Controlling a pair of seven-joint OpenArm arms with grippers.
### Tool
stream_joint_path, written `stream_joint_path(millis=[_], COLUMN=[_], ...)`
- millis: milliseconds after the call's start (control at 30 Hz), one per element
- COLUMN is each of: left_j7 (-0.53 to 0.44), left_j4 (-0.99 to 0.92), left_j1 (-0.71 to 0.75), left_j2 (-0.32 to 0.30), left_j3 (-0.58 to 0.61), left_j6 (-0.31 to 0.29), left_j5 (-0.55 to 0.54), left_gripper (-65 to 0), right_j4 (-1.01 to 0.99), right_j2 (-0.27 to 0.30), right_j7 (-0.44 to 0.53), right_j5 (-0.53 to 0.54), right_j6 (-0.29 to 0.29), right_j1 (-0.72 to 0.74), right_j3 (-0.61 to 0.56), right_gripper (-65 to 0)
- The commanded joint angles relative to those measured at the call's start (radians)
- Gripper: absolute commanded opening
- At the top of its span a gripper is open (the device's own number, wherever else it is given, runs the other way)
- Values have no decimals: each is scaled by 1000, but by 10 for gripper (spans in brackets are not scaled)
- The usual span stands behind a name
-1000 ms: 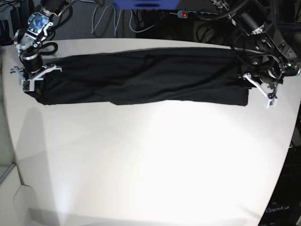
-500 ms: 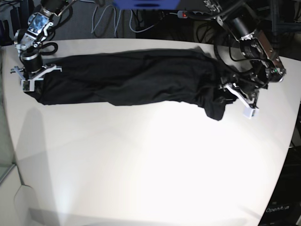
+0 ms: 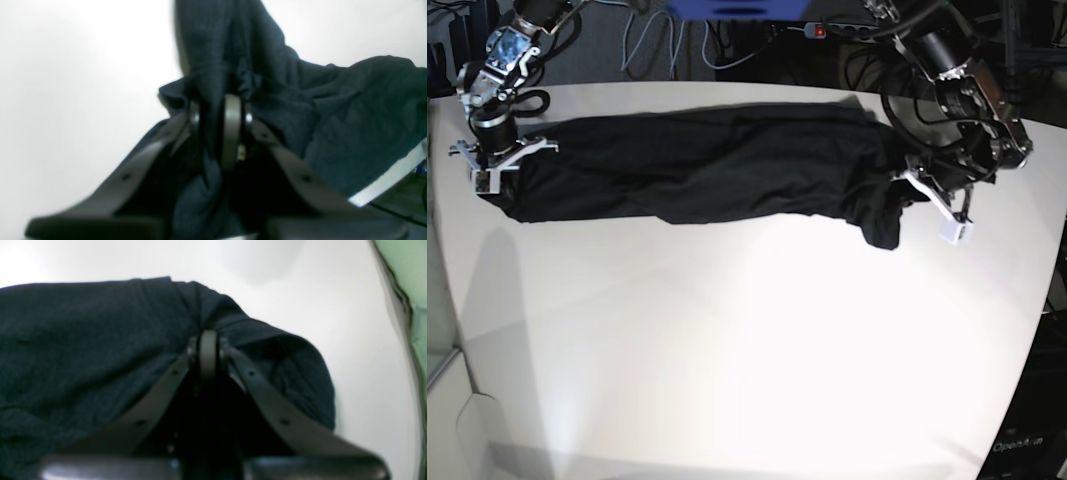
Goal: Fold the T-shirt properly
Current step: 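Lift the strip end with the left gripper and fold it toward the right gripper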
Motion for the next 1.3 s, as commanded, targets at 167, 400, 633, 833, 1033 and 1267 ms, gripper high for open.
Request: stream_joint_path(millis=[167, 400, 633, 833, 1033, 1267], left_j7=[170, 170, 170, 170, 170, 170], left_j4=[224, 419, 487, 537, 542, 531], left_j1=[28, 27, 21, 28, 45, 61], left_j2=[27, 85, 134, 152, 152, 152], left_j3=[-41, -33, 25, 132, 300, 479], left_j6=[25, 25, 25, 25, 25, 25], left_j5=[149, 149, 149, 149, 148, 2], left_gripper=[-650, -650, -650, -650, -650, -650], right_j4=[-9, -9, -9, -9, -9, -6], right_j2=[-1, -1, -1, -1, -1, -1], right_j7=[-98, -100, -98, -100, -98, -97], right_j5=[-67, -67, -67, -67, -69, -69], right_j6=[3, 3, 3, 3, 3, 3], right_j1=[-12, -14, -14, -14, -14, -14], right_j3=[2, 2, 2, 2, 2, 2], right_gripper=[-650, -650, -650, -650, -650, -650])
